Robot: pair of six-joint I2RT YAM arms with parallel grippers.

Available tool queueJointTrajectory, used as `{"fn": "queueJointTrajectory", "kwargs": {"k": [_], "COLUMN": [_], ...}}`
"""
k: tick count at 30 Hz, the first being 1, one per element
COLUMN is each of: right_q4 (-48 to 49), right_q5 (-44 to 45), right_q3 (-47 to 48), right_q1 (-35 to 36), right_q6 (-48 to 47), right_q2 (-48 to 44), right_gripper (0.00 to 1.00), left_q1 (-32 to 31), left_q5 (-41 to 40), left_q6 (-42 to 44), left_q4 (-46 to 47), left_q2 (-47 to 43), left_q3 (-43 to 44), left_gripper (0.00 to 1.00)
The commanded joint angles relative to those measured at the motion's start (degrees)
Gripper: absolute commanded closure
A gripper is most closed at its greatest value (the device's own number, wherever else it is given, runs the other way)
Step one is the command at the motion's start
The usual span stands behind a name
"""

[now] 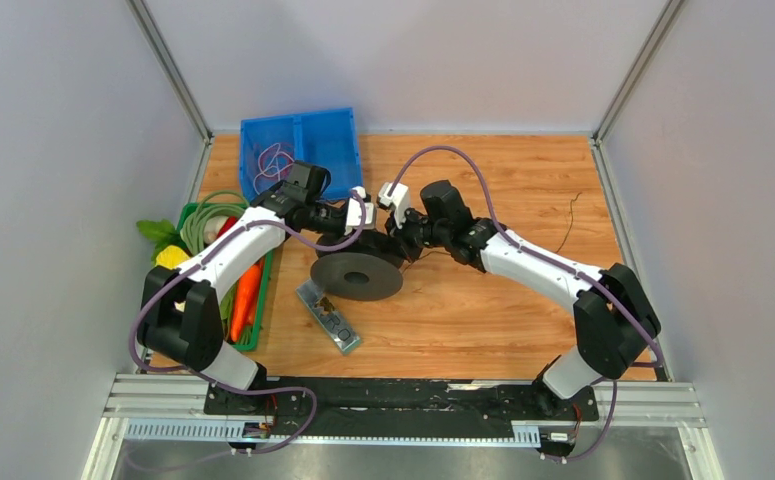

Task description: Wrap the cables

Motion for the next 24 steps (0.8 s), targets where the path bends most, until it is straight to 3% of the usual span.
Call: {"fn": "queueJointTrajectory", "kwargs": {"k": [1,11,15,17,24], "right_q4": [3.24,3.50,2.36,0.96,-2.47], "right_q5": [1.50,1.41,2.29,2.55,2.82], "right_q3": [2.50,3.29,3.73,4.08,3.29], "right_q1": [-0.08,-0.08,-0.26,-1.04,-4.47], "right_q6": [0.59,1.47,2.35,2.87,1.39], "right_q2": [0.46,0.72,0.37,0.20,-2.00], "right_gripper": [1.00,1.00,0.99,0.82,0.74], "left_q1": [-0.11,-0.11,-0.11,-0.02,0.50], "left_q5": [0.61,0.00,-0.36,0.08,0.70], "left_q6": [5.30,4.15,4.77,4.68,-0.05], "left_q4": [-6.88,-5.83,-6.00,-5.92,-3.02], "left_q2": [0.12,-0.23,-1.02,-1.81,-2.69], "left_q3": [-0.10,-0.09,-0.45,-0.54,0.34], "left_gripper": [0.60,0.99,1.00,1.00,1.00]}}
